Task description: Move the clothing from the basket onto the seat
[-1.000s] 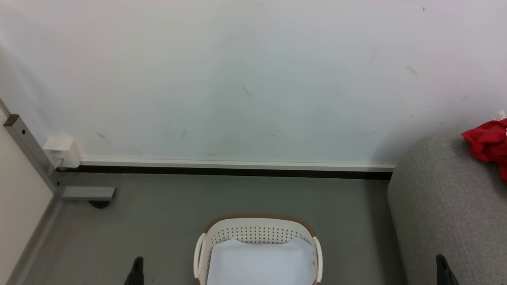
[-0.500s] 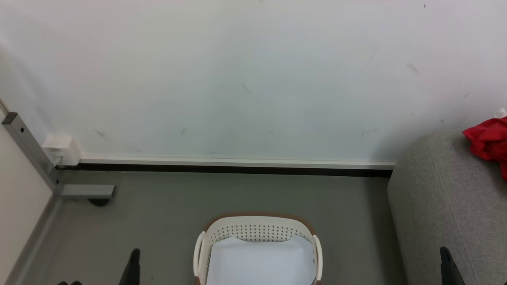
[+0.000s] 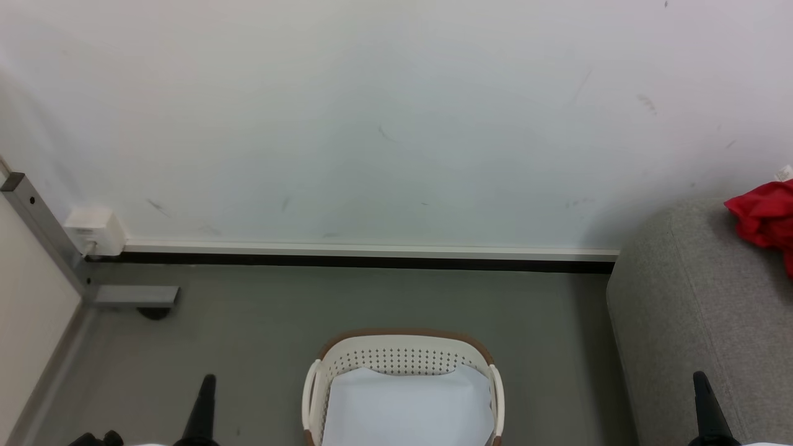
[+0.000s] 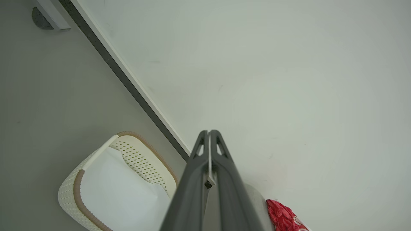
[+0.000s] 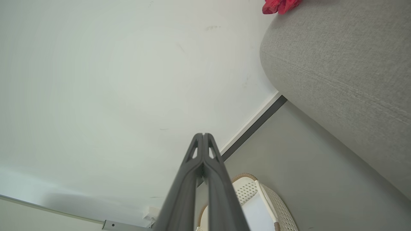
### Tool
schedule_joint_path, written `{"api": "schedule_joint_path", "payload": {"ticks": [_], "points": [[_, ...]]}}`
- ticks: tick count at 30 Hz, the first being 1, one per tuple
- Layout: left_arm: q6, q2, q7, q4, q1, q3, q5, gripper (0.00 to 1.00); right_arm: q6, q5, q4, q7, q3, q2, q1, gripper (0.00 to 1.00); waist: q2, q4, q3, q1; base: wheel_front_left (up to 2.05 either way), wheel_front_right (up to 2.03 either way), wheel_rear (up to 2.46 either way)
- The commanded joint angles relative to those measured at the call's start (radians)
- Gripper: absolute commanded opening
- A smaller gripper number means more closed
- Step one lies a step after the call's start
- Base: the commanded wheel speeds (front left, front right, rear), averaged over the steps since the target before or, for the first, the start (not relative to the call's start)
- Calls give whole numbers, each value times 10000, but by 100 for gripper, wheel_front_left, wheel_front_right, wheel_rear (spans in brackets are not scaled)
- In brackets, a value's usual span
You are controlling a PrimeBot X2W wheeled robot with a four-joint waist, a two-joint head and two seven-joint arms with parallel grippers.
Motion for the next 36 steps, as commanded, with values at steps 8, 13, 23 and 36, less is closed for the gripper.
{"api": "schedule_joint_path", "payload": {"ticks": [8, 13, 23, 36], "points": [[-141, -34, 289, -104, -345, 218, -1094, 0, -13, 1066, -186, 272, -126, -33, -337, 0, 0, -6, 59, -1, 0, 0, 0], [-178, -53, 426, -104, -417, 289, -1581, 0, -14, 1525, -206, 398, -177, -33, -397, 0, 0, -9, 91, -1, 0, 0, 0], [-248, -78, 660, -106, -556, 440, -2385, 0, -16, 2385, -248, 636, -263, -33, -532, 0, 0, -16, 155, -1, 0, 0, 0], [-326, -112, 926, -111, -719, 583, -3358, 0, -19, 3339, -301, 894, -345, -34, -700, 0, 0, -24, 231, -1, 0, 0, 0]]}}
